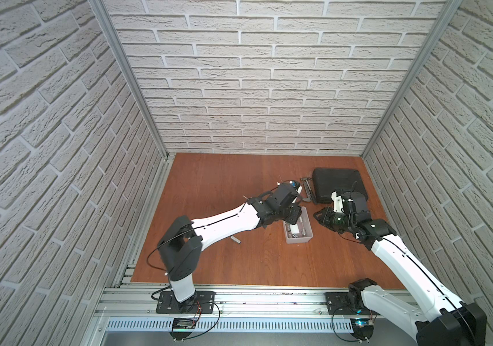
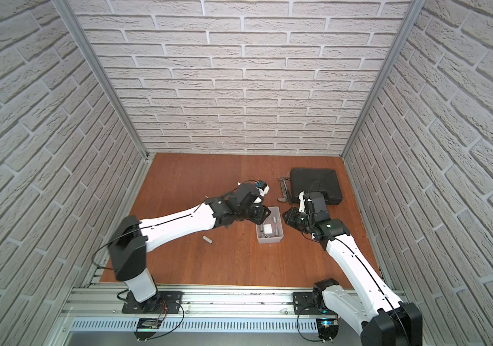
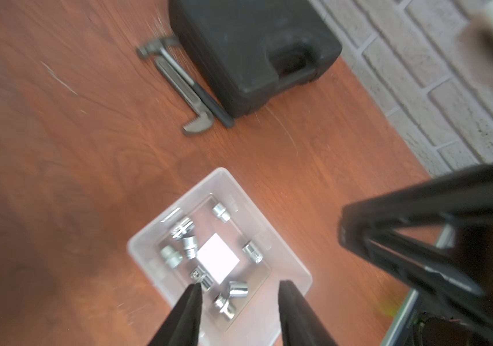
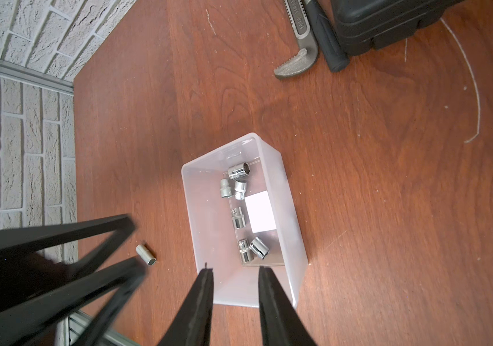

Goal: Put the socket on the desktop into the storage box
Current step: Place the socket head in the storage box, then pick up the socket head at the center of the board.

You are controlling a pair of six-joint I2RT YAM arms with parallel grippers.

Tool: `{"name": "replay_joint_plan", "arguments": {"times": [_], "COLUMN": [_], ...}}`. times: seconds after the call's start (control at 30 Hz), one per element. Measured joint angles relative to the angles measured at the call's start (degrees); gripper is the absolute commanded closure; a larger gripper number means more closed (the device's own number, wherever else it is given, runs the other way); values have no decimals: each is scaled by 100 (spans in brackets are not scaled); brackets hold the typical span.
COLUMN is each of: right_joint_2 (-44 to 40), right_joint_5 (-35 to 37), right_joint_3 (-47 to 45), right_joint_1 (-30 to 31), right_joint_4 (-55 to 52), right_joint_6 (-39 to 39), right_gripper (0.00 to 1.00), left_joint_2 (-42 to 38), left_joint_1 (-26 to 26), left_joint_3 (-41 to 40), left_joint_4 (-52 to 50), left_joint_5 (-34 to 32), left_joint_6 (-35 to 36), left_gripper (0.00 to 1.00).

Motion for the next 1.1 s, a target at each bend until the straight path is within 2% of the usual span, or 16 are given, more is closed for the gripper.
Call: {"name": "replay_joint_plan", "arguments": {"times": [0.13,0.27,0.37,0.5,0.6,0.7,0.87,1.1], "right_joint_2": [48,173,358,518,564,568,568,570], "right_joint_5": [-37,-37,-24,44,83,142,243,319], "right_joint_3": [33,48,103,240,337,350,350,350], "right_joint_1": [149,415,599,866,1014,1126,1309,1414], "right_joint_4": [44,157,256,334,380,411,409,411], "right_joint_6": [4,4,11,7,2,2,-26,-109], "right_gripper": [68,68,68,68,68,68,68,68], "left_joint_2": [-1550,-3023,-3707,-4236,-4264,-3884,-2900,-2192], "left_joint_1": [243,804,1329,1856,2103,2210,2210,2090], "left_joint_3": [-883,-1873,-2361,-2920,-3182,-3246,-3200,-3119], "left_joint_4": [-155,-647,-1204,-1790,-2035,-2151,-2251,-2315], "left_joint_5": [-739,-1191,-1419,-1451,-1346,-1182,-929,-835], "left_joint_6": [138,-28,-284,-623,-876,-1075,-1259,-1386], "left_gripper": [43,41,37,30,31,34,39,39]}}
